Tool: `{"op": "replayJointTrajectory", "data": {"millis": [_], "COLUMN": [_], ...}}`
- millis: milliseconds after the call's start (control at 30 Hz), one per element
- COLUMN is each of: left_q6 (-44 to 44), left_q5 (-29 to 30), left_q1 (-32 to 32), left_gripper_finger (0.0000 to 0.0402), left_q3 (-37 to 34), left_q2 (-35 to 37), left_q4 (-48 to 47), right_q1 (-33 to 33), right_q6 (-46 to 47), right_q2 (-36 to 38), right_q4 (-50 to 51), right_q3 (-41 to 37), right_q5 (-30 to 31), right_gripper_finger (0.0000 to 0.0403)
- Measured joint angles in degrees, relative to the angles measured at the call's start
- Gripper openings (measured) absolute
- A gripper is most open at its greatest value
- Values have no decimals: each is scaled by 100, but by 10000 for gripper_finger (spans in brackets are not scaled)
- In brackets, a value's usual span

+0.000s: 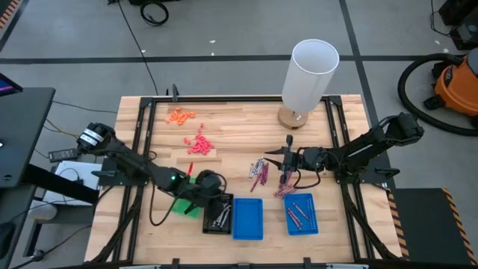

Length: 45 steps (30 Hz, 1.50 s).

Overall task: Sort crayons
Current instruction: Put the black crayon into the black bin

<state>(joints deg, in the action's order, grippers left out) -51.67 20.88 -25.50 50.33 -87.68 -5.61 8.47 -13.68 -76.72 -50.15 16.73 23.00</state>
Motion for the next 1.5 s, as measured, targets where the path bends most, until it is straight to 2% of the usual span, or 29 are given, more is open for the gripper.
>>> {"op": "replayJointTrajectory", "data": {"millis": [200,833,1200,1500], "left_q6": [726,2341,2856,4219], "left_q5": [507,548,551,341], "left_q1": [295,1437,1753,1643], "left_gripper_finger": [166,166,166,166], "left_q3": [-2,-2,-4,-4], "left_q2": [-45,-44,-46,-73], "left_q4": [-35,-13,83,634], "right_q1": [17,134,763,828], "right_q6": [258,1403,1320,1201], "right_q2": [1,1,1,0], "right_q4": [145,1413,1655,1732], "right_q3": [0,0,0,0], "right_q5": [-218,-160,1170,1384], "right_gripper_finger": [105,105,105,105]}}
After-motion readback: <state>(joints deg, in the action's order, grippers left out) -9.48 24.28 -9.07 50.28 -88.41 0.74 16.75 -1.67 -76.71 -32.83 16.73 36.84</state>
